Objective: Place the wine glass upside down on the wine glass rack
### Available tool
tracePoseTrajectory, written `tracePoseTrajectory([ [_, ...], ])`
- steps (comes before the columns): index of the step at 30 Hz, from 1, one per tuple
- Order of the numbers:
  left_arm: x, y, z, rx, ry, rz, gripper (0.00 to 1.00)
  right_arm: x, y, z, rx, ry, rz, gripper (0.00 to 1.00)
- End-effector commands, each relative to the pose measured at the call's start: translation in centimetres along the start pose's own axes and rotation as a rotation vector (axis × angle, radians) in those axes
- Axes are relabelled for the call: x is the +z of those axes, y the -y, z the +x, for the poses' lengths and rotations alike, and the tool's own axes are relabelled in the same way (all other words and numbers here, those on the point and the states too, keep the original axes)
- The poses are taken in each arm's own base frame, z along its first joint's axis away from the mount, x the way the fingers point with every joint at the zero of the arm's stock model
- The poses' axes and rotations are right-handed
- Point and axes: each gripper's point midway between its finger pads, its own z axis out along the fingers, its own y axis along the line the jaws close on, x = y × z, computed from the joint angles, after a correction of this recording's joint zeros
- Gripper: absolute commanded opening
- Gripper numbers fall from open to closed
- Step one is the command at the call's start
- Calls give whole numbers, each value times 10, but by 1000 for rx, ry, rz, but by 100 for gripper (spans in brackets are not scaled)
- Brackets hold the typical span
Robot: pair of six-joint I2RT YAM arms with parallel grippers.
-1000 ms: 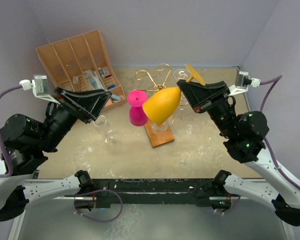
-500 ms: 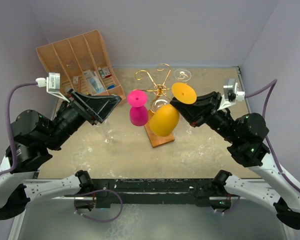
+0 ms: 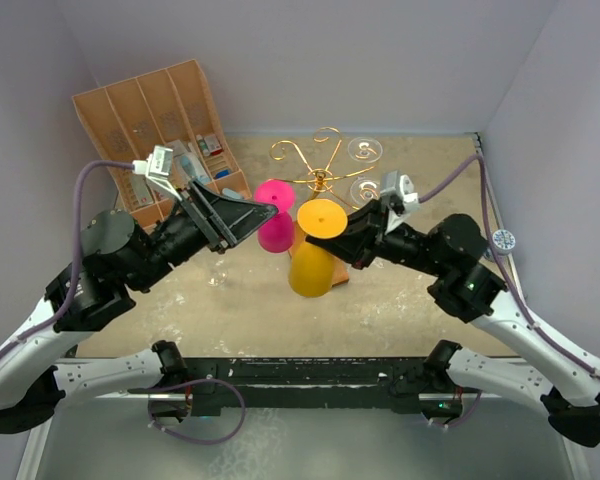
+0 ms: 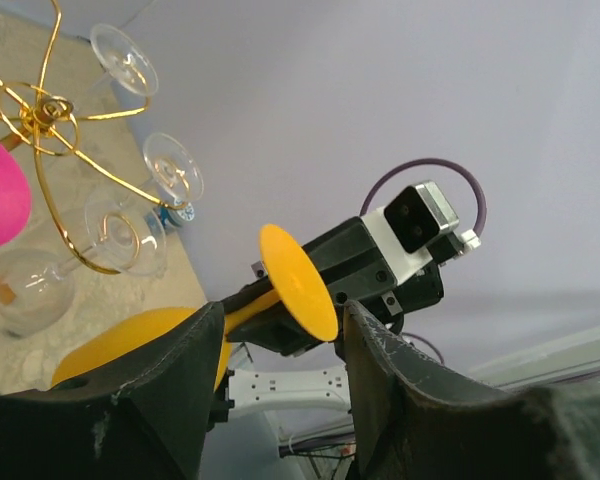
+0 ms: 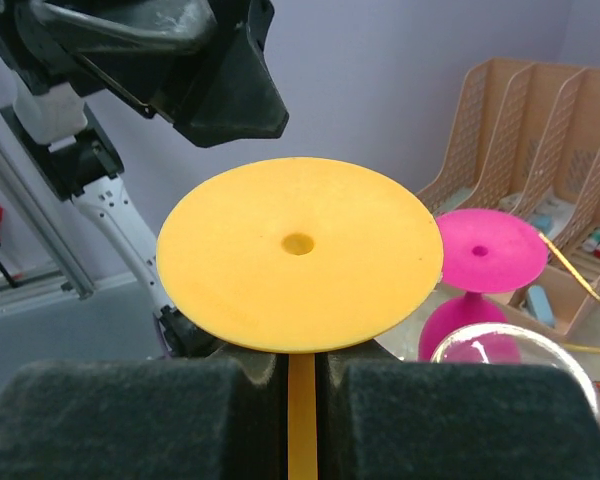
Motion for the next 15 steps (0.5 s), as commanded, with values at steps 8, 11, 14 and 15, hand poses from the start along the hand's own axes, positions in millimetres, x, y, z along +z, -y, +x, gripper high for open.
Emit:
tracePoseTrajectory([
  [8, -9, -19, 35, -95, -146, -52, 51, 36, -16, 17, -40, -40, -72, 0],
  [11, -16, -36, 27, -94, -99, -131, 51, 42, -20, 16, -42, -25, -80, 0],
  [14, -29, -56, 12, -89, -13, -220, 51, 44, -23, 12, -46, -3, -89, 0],
  [15, -33, -61, 7, -89, 14, -237, 51, 44, -23, 11, -49, 3, -87, 0],
])
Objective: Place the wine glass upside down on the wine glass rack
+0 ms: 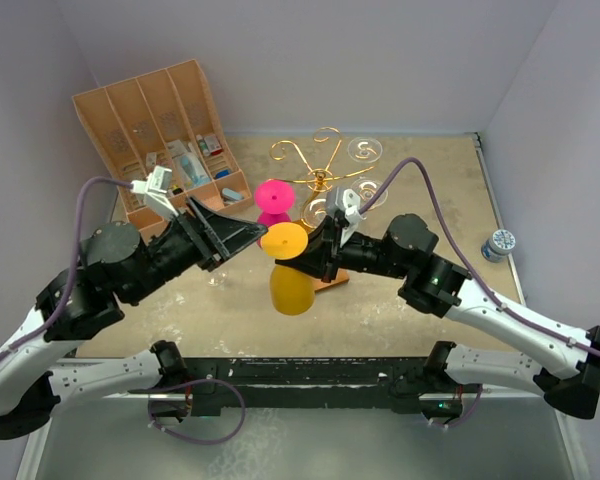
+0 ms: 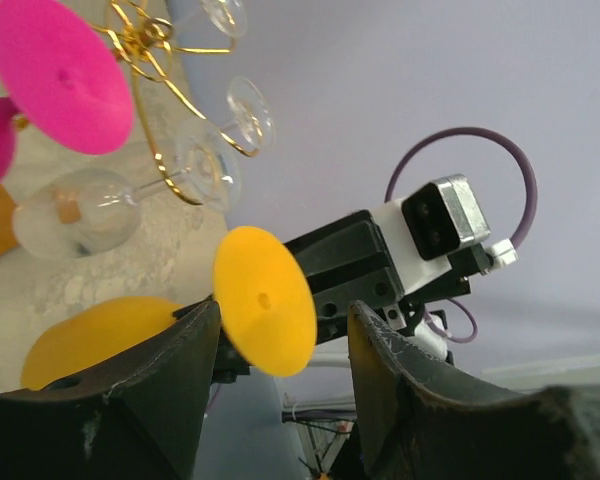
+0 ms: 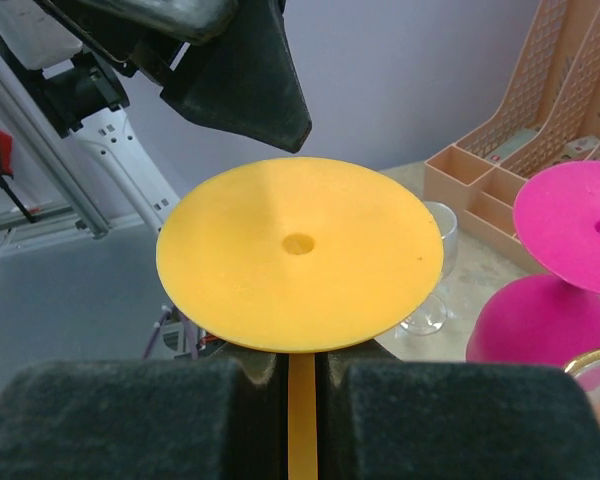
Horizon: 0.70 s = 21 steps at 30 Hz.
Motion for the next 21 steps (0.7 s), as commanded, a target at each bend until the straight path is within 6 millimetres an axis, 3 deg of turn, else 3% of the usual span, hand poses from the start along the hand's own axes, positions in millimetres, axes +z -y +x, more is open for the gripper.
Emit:
tracePoseTrajectory([
  [1, -21, -28, -25, -26, 141, -109, 51, -3, -11, -63, -93, 187, -9, 0],
  [6, -28, -28, -27, -50, 157, -92, 52, -3, -14, -66, -101, 196, -24, 0],
  [15, -13, -13, -6, -124, 60, -3, 52, 7, -24, -72, -127, 215, -82, 0],
  [21, -10, -8, -10, -172, 90, 36, 48, 17, -22, -63, -122, 190, -85, 0],
])
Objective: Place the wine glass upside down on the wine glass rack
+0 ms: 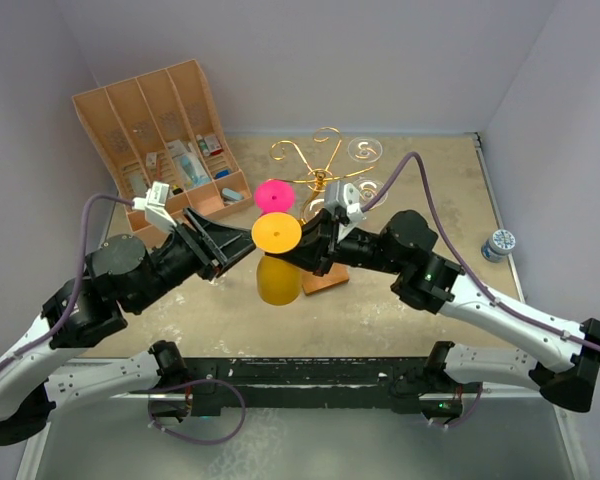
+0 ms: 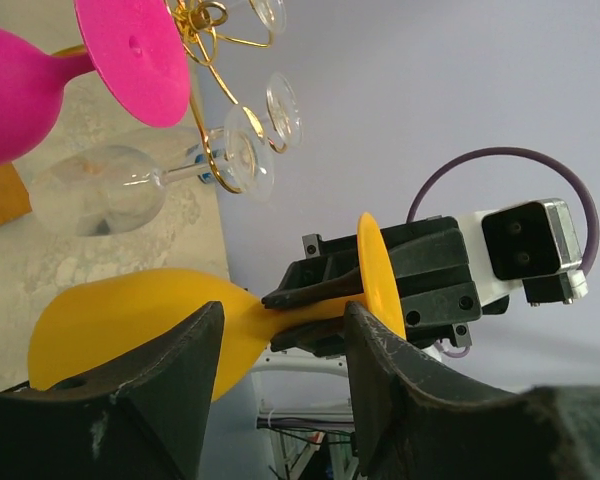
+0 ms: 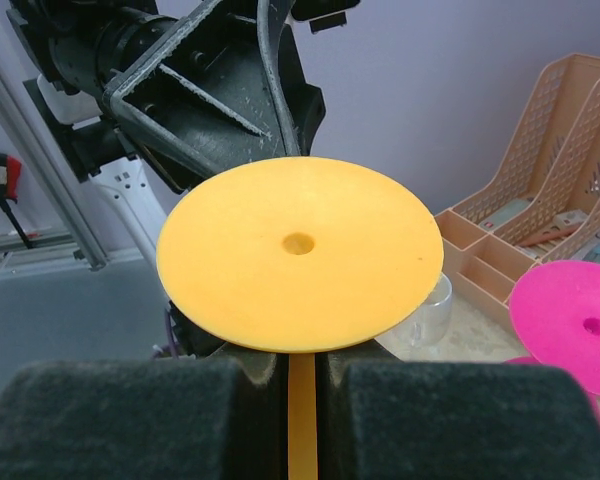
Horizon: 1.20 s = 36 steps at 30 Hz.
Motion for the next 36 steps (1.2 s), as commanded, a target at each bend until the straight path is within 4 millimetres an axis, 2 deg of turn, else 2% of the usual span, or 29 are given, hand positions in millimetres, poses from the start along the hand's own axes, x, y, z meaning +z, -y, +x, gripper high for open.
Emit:
tracePoseTrajectory([
  [1, -5, 23, -12, -70, 49, 98, 46, 7, -8, -32, -55, 85, -34, 0],
  [4, -9, 9, -27, -72, 129, 45, 40, 8, -3, -31, -52, 90, -9, 0],
  [7, -17, -4, -41, -75, 207, -3, 39, 4, 0, -38, -49, 118, 24, 0],
  [10, -23, -2, -47, -91, 234, 13, 42, 0, 3, -40, -47, 137, 47, 0],
  [16, -18, 10, -37, -78, 174, 52, 52, 8, 5, -26, -36, 101, 37, 0],
  [26, -7, 29, -18, -57, 75, 124, 53, 27, -5, -21, -49, 81, -67, 0],
  [28, -5, 28, -16, -54, 67, 119, 45, 30, -6, -20, -48, 79, -77, 0],
  [36, -4, 17, -21, -47, 100, 70, 3, 31, -11, -21, -46, 94, -105, 0],
])
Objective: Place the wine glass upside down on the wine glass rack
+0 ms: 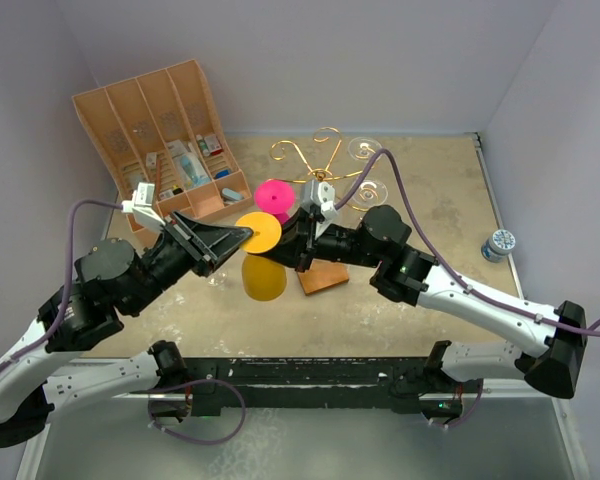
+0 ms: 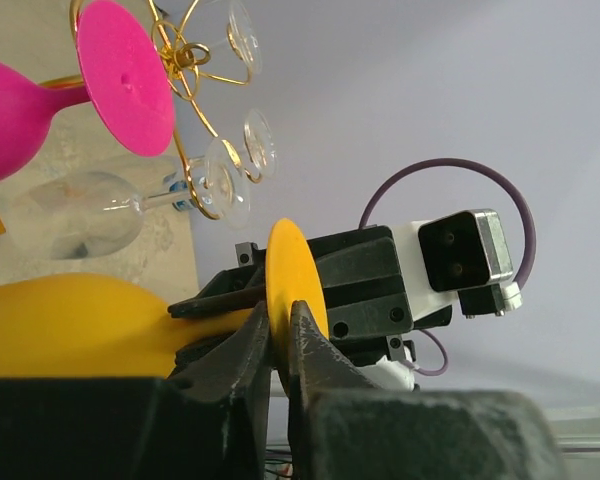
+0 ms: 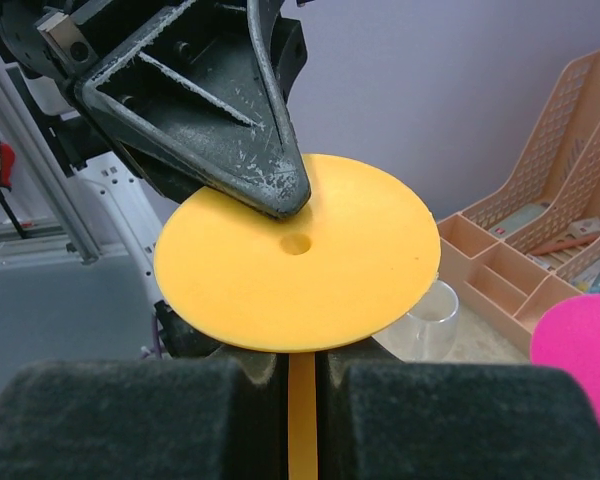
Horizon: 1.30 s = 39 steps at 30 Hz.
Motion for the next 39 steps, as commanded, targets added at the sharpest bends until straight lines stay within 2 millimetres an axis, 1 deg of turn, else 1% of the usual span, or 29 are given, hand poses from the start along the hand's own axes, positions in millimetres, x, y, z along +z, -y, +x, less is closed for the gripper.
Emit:
tracePoseTrajectory([
  [1, -1, 10, -7, 6, 30, 32, 0, 0, -17, -41, -50, 112, -67, 0],
  [2, -2, 10, -10, 5, 42, 31, 0, -1, -18, -41, -48, 114, -69, 0],
  [3, -3, 10, -13, 3, 54, 32, 0, -1, -18, -41, -44, 116, -70, 3],
  [5, -6, 10, -22, 2, 98, 19, 0, -5, -20, -41, -33, 118, -69, 17],
  [6, -9, 10, -29, 7, 125, 7, 0, -8, -20, -40, -28, 119, -65, 26],
  [7, -12, 8, -37, 20, 160, -15, 0, -10, -22, -45, -35, 140, -65, 36],
  [8, -16, 7, -47, 34, 202, -33, 0, -14, -23, -46, -37, 148, -64, 45],
  [10, -26, 1, -67, 61, 288, -83, 0, -21, -25, -45, -37, 157, -58, 59],
  [11, -31, 1, -76, 75, 327, -96, 0, -25, -25, -44, -38, 158, -48, 63],
  [12, -35, 0, -85, 89, 365, -113, 0, -29, -24, -43, -37, 156, -36, 70],
  [14, -43, 0, -100, 117, 430, -137, 0, -35, -23, -42, -33, 149, -14, 74],
  [16, -47, -1, -111, 152, 485, -165, 0, -41, -22, -40, -23, 135, 8, 75],
  [18, -48, 1, -123, 203, 547, -190, 0, -47, -20, -45, -12, 144, 42, 75],
  [20, -47, 0, -137, 279, 624, -248, 0, -54, -17, -55, -1, 170, 79, 75],
  [22, -39, -3, -147, 360, 693, -325, 0, -60, -17, -66, 6, 203, 102, 75],
  [24, -32, -1, -154, 414, 746, -365, 0, -67, -18, -77, 14, 236, 117, 75],
  [28, -8, 15, -155, 487, 774, -367, 0, -83, -23, -101, 20, 313, 138, 75],
  [30, 12, 22, -148, 528, 748, -369, 0, -90, -23, -108, 20, 340, 151, 76],
  [34, 51, 30, -136, 576, 689, -340, 0, -96, -22, -115, 24, 366, 173, 76],
  [35, 61, 30, -137, 579, 677, -332, 0, -97, -22, -116, 27, 367, 178, 76],
  [39, 103, 22, -152, 567, 609, -298, 0, -96, -22, -114, 42, 368, 175, 76],
])
